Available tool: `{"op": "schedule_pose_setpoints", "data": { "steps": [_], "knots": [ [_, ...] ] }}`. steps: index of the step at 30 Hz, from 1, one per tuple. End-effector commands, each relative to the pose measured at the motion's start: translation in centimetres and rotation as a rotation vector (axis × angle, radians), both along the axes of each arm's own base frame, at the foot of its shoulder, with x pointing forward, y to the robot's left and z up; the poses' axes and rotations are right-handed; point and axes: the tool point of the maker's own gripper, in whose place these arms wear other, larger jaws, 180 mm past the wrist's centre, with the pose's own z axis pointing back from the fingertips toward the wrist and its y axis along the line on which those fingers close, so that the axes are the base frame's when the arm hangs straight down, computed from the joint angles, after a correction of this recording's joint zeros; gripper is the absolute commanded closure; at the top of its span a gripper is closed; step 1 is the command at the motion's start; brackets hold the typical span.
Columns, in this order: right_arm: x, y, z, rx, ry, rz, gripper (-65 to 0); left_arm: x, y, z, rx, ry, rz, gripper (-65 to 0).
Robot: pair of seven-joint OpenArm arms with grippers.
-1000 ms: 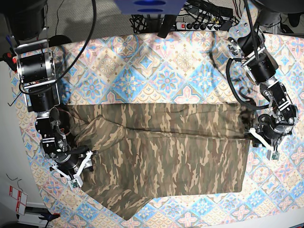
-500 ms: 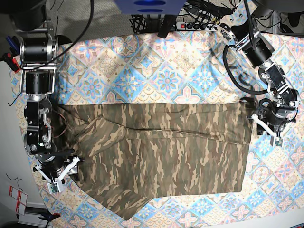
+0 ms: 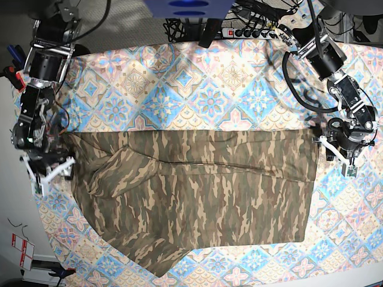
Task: Fold the T-shirt properly
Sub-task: 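Release the fabric and regrasp the folded edge with both grippers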
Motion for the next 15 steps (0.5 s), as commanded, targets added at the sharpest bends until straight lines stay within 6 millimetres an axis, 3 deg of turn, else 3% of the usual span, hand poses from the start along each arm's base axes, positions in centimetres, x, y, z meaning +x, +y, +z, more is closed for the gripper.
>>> {"op": "schedule_pose_setpoints", "data": {
  "steps": [1,5,8,15],
  "knots": [
    [0.9,-1.6,2.2,-0.023,-0.052,-0.021,-41.2,1.4,0.6,2.0,0.017,-0.066,0.002,-22.5],
    [-0.8,-2.3,1.2,0.048,-0.017,-0.07,-48.0,0.9,0.6,1.6,0.017,-0.053,0.002,-22.5],
    [-1.6,-2.1,0.9,0.14,-0.039,-0.09,-47.9,0.9,0.6,1.5,0.017,-0.052,0.002,-22.5],
    [-4.2,-1.4,-2.1,0.185,0.005,-0.093,-48.1,0.4,0.5,1.0,0.016,-0.038,0.0,-22.5]
  ]
}}
